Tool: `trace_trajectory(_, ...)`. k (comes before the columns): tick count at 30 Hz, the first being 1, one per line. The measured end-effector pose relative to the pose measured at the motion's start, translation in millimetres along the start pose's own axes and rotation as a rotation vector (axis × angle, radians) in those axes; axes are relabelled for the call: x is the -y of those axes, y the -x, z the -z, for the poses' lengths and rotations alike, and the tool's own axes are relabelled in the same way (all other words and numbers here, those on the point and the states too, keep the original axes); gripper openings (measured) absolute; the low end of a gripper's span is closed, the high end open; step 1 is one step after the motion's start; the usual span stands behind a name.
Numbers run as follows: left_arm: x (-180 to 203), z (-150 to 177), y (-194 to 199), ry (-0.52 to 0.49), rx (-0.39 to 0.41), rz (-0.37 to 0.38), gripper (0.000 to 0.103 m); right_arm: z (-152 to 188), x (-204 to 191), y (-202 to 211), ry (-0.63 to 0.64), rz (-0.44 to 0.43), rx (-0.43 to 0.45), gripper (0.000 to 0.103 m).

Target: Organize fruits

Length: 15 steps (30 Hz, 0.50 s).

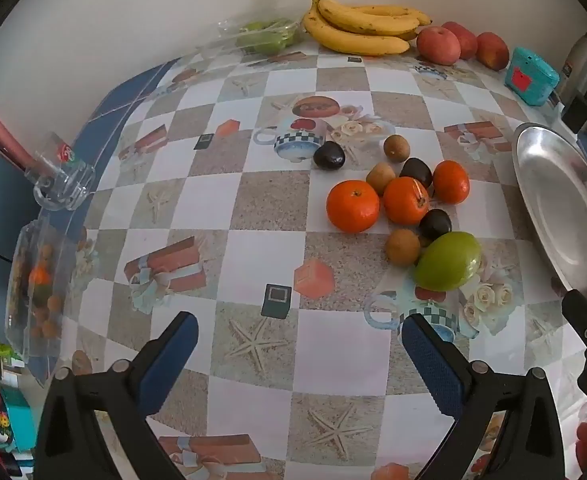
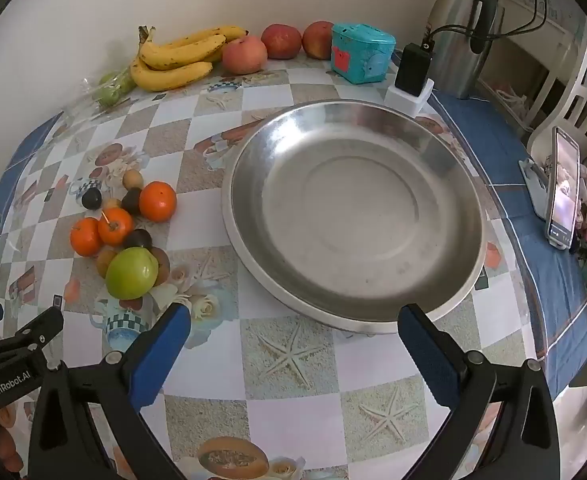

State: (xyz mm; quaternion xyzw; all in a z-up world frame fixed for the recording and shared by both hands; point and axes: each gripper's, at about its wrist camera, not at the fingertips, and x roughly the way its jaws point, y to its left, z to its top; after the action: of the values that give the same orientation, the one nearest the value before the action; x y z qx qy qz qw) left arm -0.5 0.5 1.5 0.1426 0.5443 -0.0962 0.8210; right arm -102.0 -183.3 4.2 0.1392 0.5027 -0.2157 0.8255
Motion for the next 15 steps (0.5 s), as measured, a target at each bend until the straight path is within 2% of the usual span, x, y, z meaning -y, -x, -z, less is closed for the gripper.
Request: trace_trajectory(15,4,-1,1,-0.004,-0.003,0.001,0.103,0,0,-1,0.001,-0.006,0.002,0.103)
